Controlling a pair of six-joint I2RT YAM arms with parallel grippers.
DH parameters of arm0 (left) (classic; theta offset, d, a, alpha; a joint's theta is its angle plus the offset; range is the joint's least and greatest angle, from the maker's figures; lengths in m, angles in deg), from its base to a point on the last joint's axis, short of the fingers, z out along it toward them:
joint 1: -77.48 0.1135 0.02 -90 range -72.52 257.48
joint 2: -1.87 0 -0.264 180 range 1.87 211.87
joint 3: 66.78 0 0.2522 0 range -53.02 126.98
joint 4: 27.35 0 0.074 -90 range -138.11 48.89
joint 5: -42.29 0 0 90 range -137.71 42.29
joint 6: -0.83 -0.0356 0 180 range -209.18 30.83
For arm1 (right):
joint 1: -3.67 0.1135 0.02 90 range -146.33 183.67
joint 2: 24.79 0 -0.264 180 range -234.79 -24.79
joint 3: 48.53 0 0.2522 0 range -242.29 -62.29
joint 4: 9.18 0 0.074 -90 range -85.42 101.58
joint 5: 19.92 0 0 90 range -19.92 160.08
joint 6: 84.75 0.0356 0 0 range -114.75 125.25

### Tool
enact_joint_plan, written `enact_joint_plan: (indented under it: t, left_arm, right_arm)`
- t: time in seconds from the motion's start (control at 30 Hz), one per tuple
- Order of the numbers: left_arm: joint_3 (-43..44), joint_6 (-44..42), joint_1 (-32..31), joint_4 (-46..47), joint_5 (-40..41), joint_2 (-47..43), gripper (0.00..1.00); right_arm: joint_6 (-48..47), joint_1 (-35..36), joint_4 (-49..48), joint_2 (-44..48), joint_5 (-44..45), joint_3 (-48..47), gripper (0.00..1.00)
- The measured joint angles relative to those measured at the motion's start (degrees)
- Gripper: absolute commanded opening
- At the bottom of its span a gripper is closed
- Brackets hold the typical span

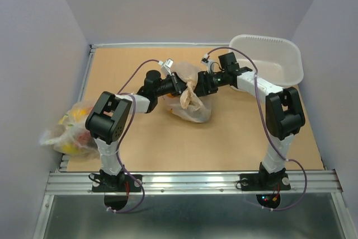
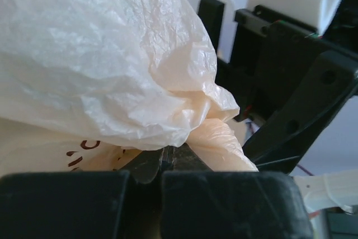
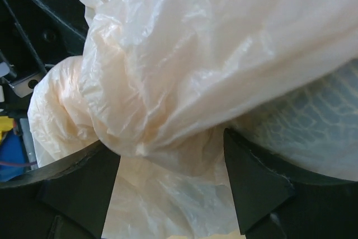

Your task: Place the fake fruits into the plastic bag and tie a complex knot

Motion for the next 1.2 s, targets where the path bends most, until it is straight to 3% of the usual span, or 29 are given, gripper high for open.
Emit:
enact_joint_plan:
  t: [0.27, 0.43, 0.5, 0.53, 0.7, 0.83, 0.87, 0.93, 0.97, 1.2]
  left_arm:
    - [-2.9, 13.9, 0.2, 18.8, -4.6, 3.2, 0.0]
    - [-4.6, 16.9, 2.0, 22.3, -5.0, 3.1, 0.0]
    - [-5.0, 17.4, 2.6, 23.0, -5.6, 3.0, 0.0]
    - [-5.4, 17.7, 2.8, 23.3, -6.0, 2.9, 0.0]
    - [-6.4, 18.8, 2.9, 24.3, -9.7, 2.4, 0.0]
    - [-6.6, 19.0, 2.3, 24.7, -11.7, 2.1, 0.0]
    - [-6.6, 19.1, 2.2, 24.9, -12.0, 2.1, 0.0]
    - [-6.6, 19.1, 2.1, 25.0, -12.6, 2.1, 0.0]
    - [-6.6, 19.2, 2.1, 25.1, -12.8, 2.1, 0.0]
    - [-6.6, 19.1, 1.6, 25.2, -13.1, 2.1, 0.0]
  right_arm:
    - [6.3, 1.2, -7.1, -2.6, -6.7, -0.3, 0.82]
    - [8.5, 1.6, -9.9, -7.1, -11.3, -4.4, 0.83]
    - [8.9, 1.6, -10.6, -7.6, -12.3, -4.8, 0.86]
    - [9.1, 1.6, -10.6, -7.5, -12.9, -4.8, 0.95]
    - [9.7, -0.2, -11.0, -1.8, -12.7, -0.8, 0.93]
    - [10.2, -4.7, -11.2, 5.0, -11.9, 1.9, 0.82]
    - [10.3, -6.0, -11.2, 6.4, -11.6, 1.9, 0.69]
    - [10.6, -7.1, -12.2, 7.7, -11.1, 1.9, 0.59]
    - [10.7, -7.3, -12.7, 7.9, -11.0, 1.8, 0.49]
    - [11.6, -5.9, -13.0, 3.8, -11.0, 1.7, 0.32]
